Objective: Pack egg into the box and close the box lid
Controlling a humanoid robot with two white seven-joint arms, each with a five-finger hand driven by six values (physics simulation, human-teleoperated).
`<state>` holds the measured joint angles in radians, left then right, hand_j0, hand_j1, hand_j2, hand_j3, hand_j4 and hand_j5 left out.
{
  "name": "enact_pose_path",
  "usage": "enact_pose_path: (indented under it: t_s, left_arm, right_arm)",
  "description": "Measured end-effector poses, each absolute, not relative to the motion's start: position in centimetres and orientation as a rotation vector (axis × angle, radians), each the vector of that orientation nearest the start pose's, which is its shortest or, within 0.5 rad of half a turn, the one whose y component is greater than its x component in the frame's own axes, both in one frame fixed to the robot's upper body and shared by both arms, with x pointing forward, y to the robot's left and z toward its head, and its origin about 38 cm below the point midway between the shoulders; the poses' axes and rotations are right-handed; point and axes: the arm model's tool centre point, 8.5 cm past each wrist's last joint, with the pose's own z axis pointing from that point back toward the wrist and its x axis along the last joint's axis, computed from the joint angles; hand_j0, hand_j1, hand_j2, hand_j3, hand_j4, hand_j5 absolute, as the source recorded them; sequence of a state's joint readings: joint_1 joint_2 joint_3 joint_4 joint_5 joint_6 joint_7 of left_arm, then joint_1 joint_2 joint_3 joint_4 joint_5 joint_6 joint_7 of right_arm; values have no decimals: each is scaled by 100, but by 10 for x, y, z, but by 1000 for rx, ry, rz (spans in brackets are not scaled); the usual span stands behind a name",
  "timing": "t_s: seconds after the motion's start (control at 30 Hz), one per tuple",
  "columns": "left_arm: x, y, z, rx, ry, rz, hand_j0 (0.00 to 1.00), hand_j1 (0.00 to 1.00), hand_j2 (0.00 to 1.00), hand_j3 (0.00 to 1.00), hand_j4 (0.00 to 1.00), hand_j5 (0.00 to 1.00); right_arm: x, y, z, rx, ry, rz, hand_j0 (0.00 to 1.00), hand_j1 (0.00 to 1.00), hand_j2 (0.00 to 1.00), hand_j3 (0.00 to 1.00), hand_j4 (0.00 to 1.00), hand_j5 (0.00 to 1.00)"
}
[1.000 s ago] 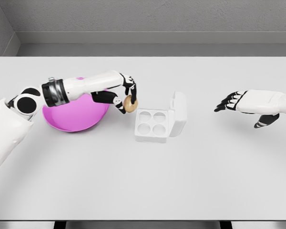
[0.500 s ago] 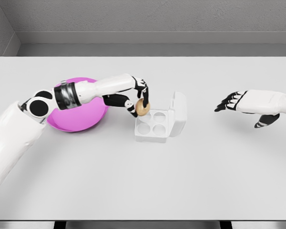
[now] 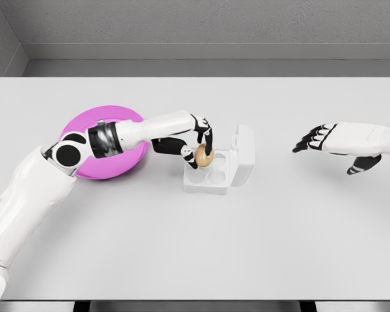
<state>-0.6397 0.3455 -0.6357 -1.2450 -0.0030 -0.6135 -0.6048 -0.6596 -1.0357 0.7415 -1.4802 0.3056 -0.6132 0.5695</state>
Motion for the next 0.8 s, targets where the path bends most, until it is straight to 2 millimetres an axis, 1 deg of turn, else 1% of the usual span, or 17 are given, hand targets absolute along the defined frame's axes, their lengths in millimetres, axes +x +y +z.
enact_pose_path:
  t_s: [0.27, 0.4, 0.8]
  left_arm:
    - [449, 135, 167, -334, -1820, -1632, 29, 29, 29, 29, 29, 29]
    - [449, 136, 167, -330, -1816, -1630, 29, 29, 29, 29, 29, 29]
    - [457, 142, 153, -322, -1769, -1602, 29, 29, 29, 29, 29, 29]
  right_arm:
    - [406, -360, 215, -355, -1163, 2185, 100, 100, 100, 100, 100, 100]
    - [406, -361, 216, -357, -1161, 2184, 100, 100, 100, 100, 100, 100]
    - [406, -361, 216, -357, -1160, 2185, 100, 100, 100, 100, 100, 100]
